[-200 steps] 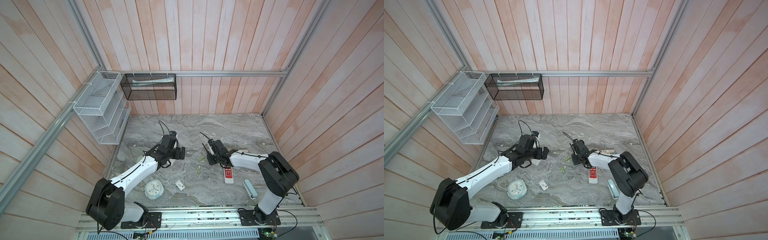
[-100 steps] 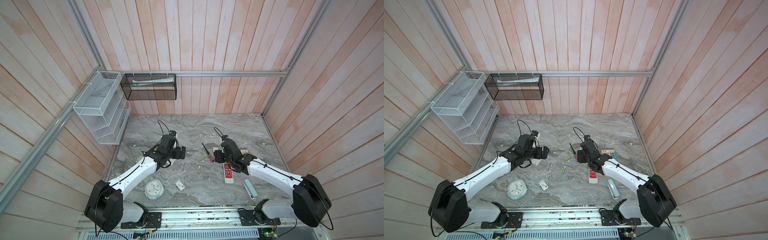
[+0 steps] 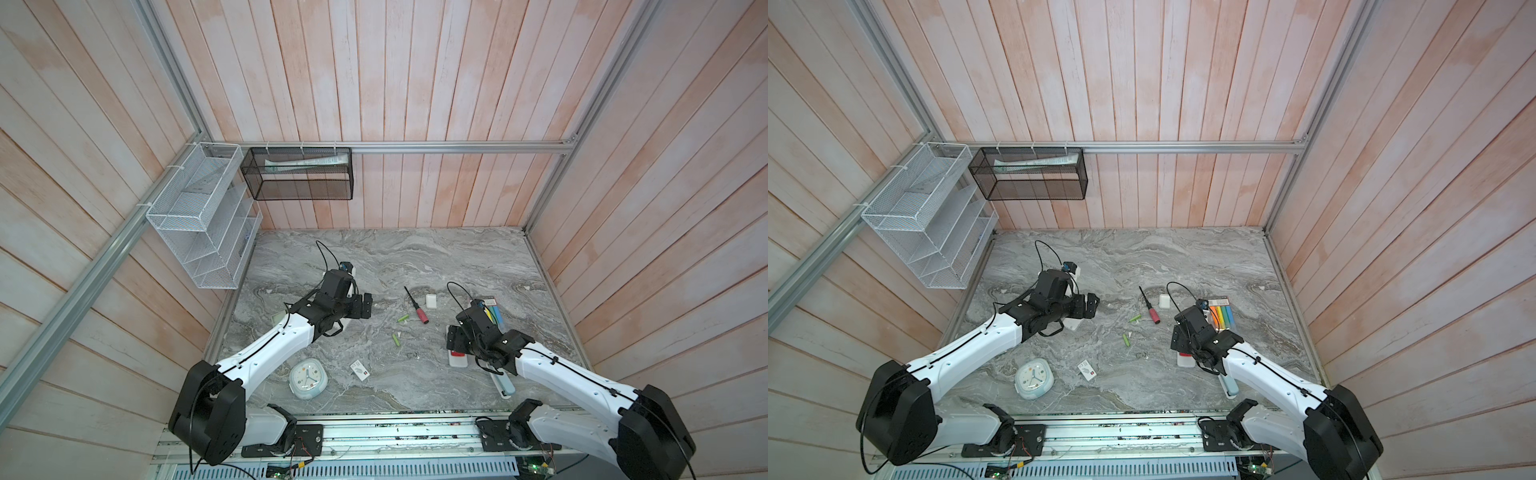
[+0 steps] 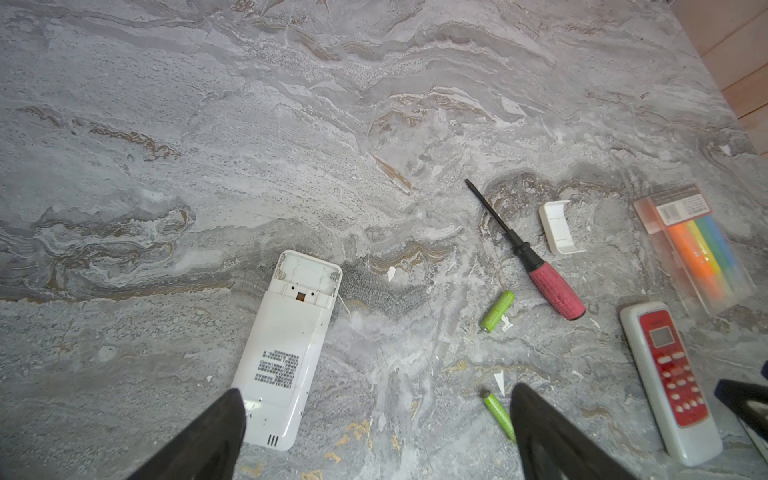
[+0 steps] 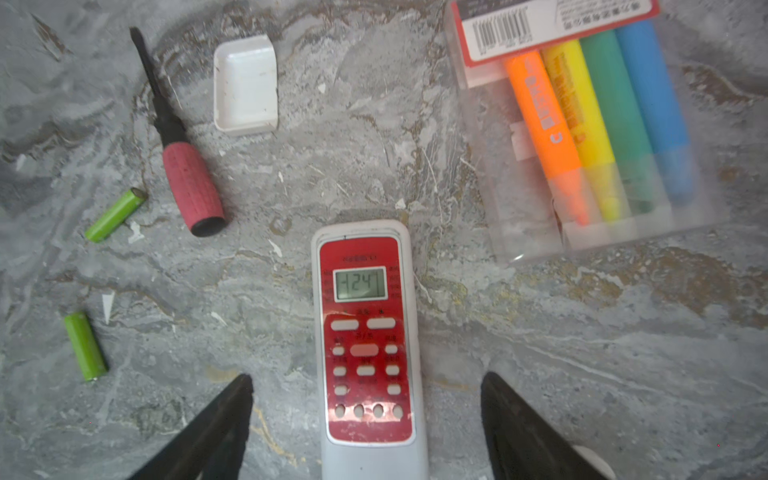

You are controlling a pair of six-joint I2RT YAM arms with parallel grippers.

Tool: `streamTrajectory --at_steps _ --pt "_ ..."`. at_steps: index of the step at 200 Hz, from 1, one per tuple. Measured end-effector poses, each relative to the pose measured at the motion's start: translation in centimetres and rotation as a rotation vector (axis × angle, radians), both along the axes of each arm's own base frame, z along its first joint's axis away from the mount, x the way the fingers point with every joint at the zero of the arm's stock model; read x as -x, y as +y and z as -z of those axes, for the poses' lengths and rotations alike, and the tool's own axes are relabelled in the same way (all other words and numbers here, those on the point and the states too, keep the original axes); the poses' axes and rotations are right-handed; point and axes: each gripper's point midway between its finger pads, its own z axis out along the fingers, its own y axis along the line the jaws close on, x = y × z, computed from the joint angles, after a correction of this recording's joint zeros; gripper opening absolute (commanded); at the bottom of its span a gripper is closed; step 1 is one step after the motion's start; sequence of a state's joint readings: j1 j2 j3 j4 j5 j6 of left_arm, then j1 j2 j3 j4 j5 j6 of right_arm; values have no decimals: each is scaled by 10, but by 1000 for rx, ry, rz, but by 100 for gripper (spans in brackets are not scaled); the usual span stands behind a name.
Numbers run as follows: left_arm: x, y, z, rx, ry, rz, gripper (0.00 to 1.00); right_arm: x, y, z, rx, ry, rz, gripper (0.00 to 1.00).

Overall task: Unload the batteries from the remote control
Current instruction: 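Move the right gripper over the red-faced remote and grasp it, then lift the red-faced remote with the right gripper while the left gripper moves toward it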

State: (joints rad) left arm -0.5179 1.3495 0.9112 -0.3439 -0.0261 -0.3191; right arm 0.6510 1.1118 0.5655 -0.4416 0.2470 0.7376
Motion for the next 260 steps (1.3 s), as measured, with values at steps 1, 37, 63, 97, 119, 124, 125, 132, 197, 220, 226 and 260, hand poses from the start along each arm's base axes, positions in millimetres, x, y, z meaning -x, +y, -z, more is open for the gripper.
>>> streamTrajectory --at_steps 1,37,63,97,119,124,125,132,197,220,226,260 --pt "0 0 0 0 0 0 100 0 0 1 0 2 0 88" --pt "1 -2 4 -1 14 3 100 13 0 20 -1 76 -8 88" --pt "1 -2 6 -1 20 0 100 19 4 30 19 113 -27 84" --pt "1 -3 7 6 25 -2 100 27 10 42 60 155 -65 80" --pt "1 -3 9 6 31 -2 100 28 14 45 91 165 -78 75" --pt "1 -3 9 6 33 -2 100 27 15 45 94 164 -78 74" --pt "1 -3 9 6 33 -2 100 27 15 45 96 164 -78 74" --pt "1 -3 10 5 34 -2 100 26 16 45 100 164 -78 73" --pt "2 -3 12 3 43 -5 100 24 20 46 125 165 -84 56" --pt "2 -3 12 3 45 -4 100 24 21 46 126 164 -90 51" --pt "2 -3 12 5 46 -3 100 24 21 46 127 163 -94 51" --pt "3 -5 14 13 56 3 100 22 26 40 111 143 -132 50"
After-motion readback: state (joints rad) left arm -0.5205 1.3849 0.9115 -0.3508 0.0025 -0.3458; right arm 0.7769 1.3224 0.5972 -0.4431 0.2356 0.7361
